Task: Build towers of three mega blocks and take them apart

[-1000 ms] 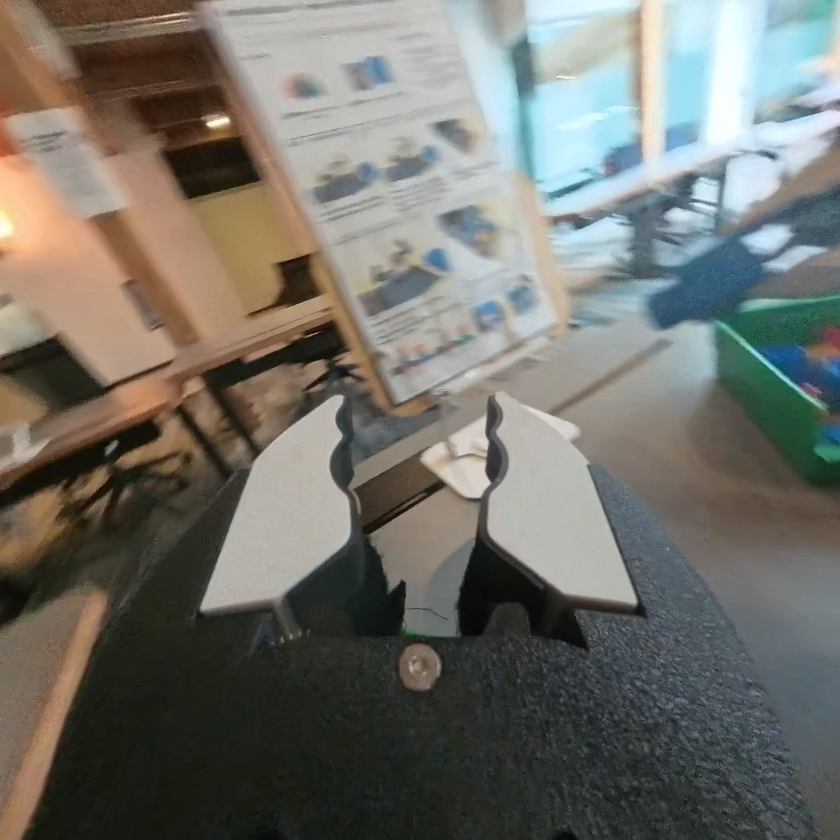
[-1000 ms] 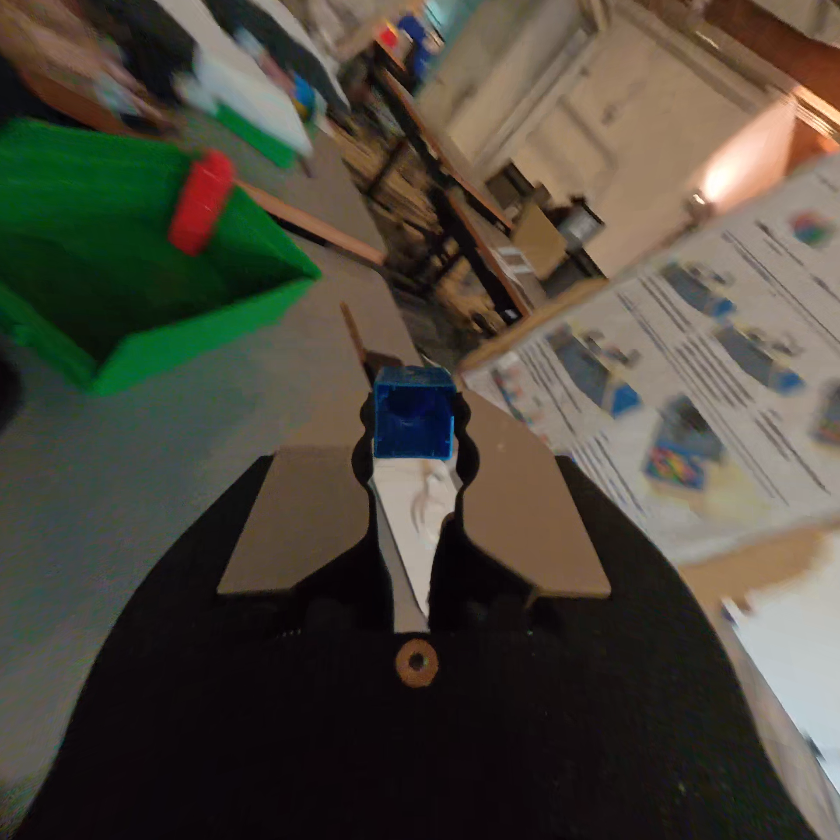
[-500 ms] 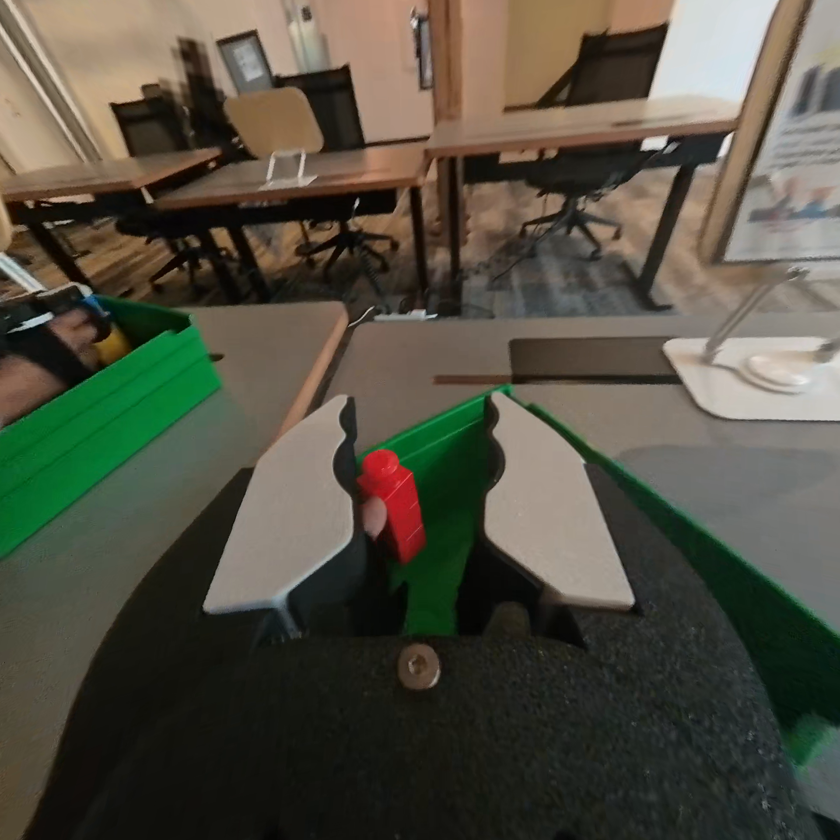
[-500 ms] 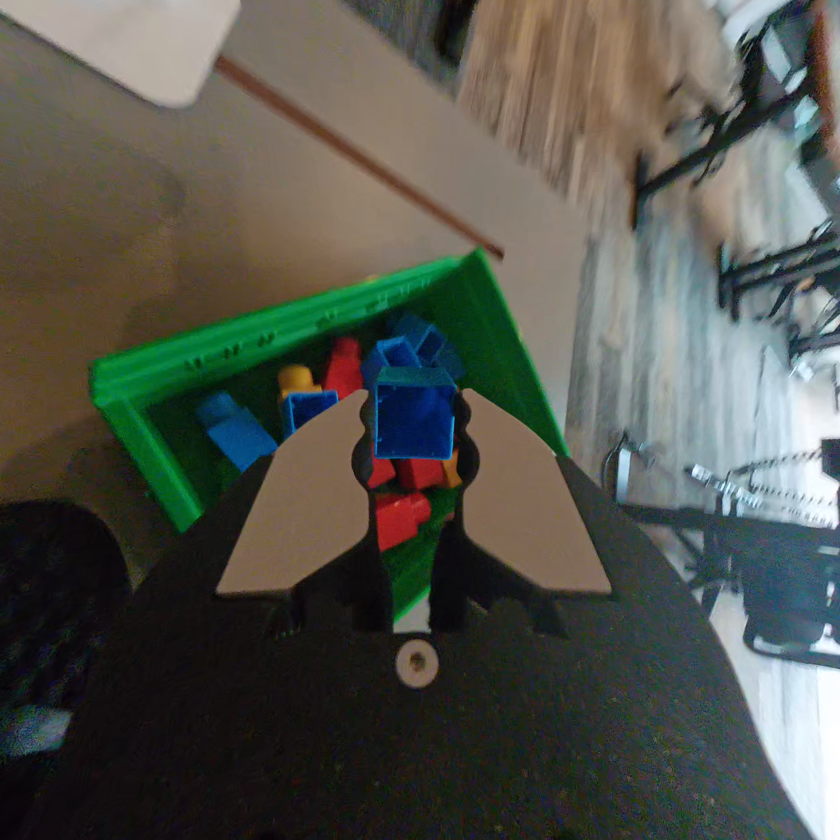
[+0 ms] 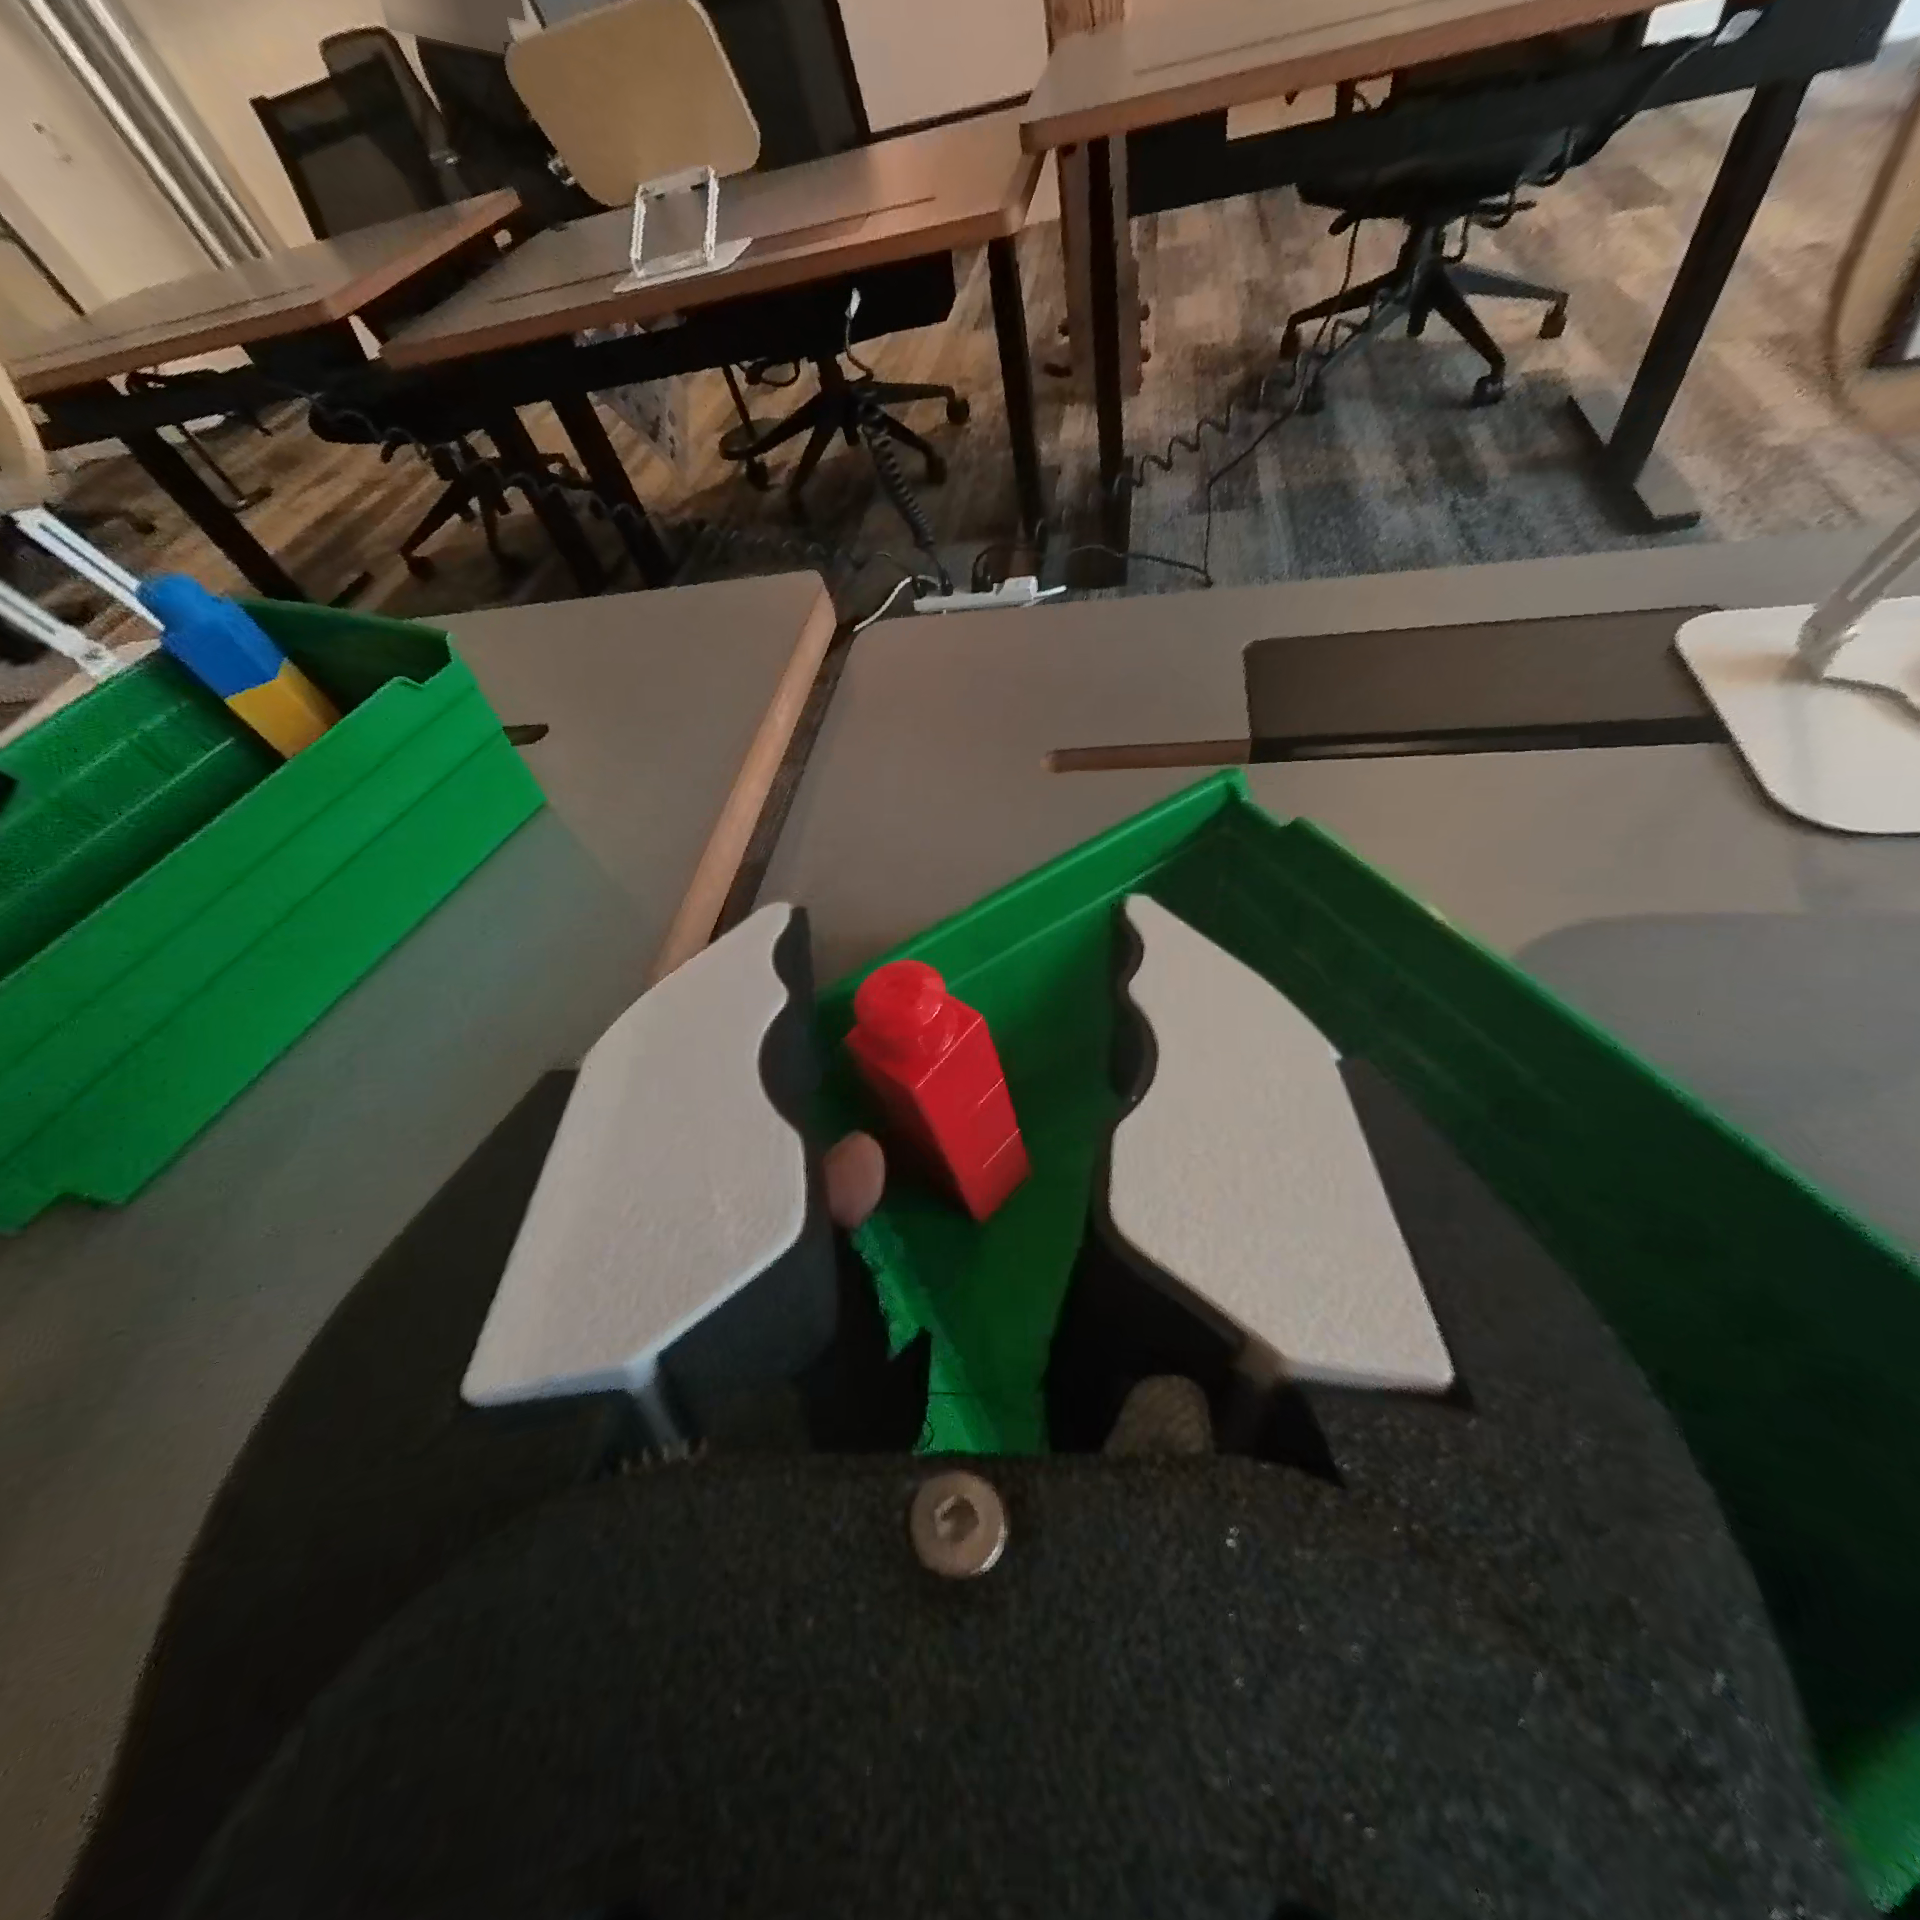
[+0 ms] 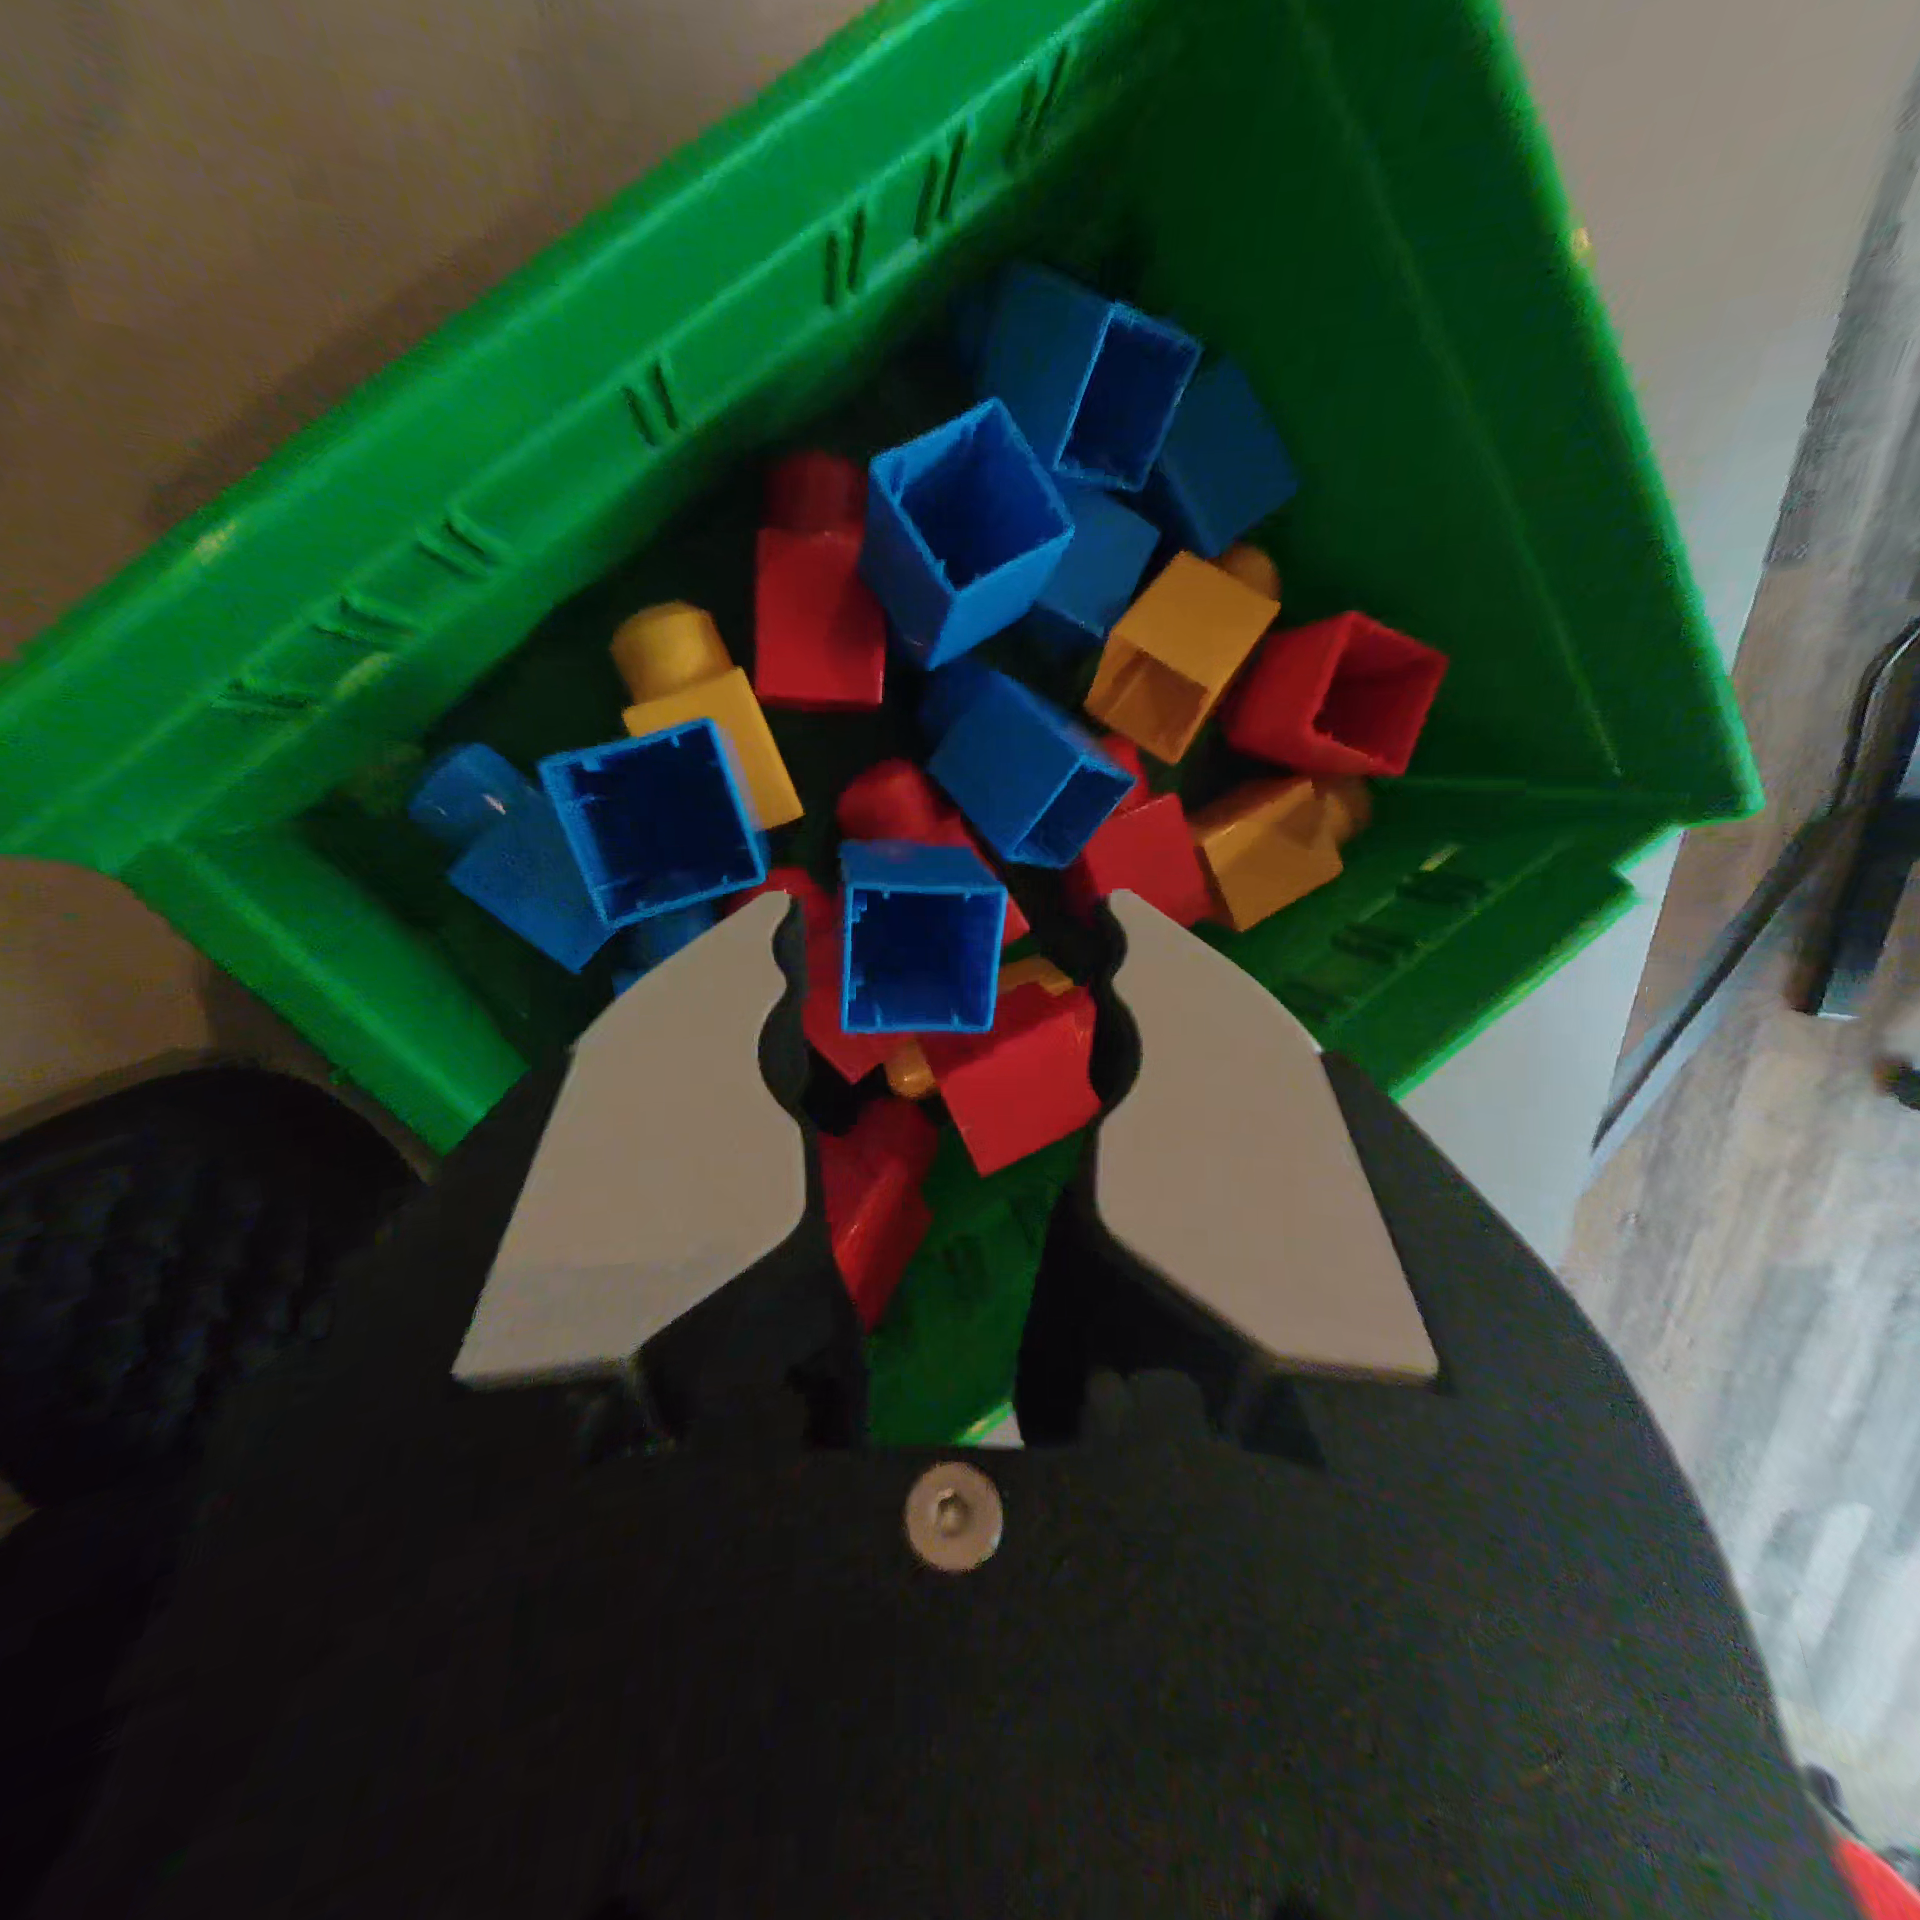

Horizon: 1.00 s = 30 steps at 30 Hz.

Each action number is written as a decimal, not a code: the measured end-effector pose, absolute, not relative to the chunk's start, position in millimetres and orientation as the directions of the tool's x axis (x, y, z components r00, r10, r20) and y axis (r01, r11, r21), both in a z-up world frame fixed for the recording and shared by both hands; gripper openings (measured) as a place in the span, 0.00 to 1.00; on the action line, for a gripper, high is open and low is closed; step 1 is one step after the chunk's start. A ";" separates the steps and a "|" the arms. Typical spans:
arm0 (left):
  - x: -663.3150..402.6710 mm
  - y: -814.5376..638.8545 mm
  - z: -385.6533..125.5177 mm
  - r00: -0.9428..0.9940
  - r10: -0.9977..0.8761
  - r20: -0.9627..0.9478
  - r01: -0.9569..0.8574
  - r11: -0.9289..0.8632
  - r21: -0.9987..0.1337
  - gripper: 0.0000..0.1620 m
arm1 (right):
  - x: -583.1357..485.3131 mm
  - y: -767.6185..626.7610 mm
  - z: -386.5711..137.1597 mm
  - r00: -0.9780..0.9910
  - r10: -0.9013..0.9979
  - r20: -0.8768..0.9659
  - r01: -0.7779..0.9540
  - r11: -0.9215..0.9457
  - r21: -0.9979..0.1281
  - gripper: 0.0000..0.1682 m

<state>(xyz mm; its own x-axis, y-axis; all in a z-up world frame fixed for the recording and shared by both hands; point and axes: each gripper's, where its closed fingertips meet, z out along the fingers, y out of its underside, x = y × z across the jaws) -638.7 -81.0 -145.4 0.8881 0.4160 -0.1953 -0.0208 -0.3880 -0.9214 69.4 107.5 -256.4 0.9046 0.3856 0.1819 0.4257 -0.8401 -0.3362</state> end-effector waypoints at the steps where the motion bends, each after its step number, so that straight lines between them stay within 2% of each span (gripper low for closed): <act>1: -641.2 -82.1 -147.9 0.883 0.425 -0.201 -0.016 -0.400 -0.916 0.33 | 67.1 111.7 -248.0 0.910 0.370 0.186 0.414 -0.826 -0.383 0.32; 6: -655.5 -91.1 -160.0 0.851 0.479 -0.216 0.026 -0.450 -0.893 0.36 | 44.8 128.2 -187.0 0.882 0.342 0.325 0.472 -0.648 -0.598 0.33; 9: -656.6 -90.7 -168.2 0.863 0.470 -0.185 0.060 -0.459 -0.886 0.38 | 18.4 129.5 -161.3 0.838 0.379 0.392 0.544 -0.529 -0.652 0.33; 19: -672.4 -80.2 -207.2 0.849 0.459 -0.263 0.063 -0.582 -0.811 0.43 | -38.9 128.0 -134.9 0.674 0.478 0.563 0.726 -0.288 -0.625 0.32; 30: -690.7 -66.2 -243.2 0.771 0.532 -0.350 0.130 -0.670 -0.731 0.50 | -46.4 128.9 -133.0 0.645 0.490 0.586 0.748 -0.247 -0.616 0.31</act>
<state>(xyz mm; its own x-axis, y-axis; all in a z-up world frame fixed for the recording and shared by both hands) -690.7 -66.2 -243.2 0.7706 0.5323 -0.3504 0.1300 -0.6697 -0.7312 -46.4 128.9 -133.0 0.6450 0.4901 0.5863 0.7478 -0.2471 -0.6162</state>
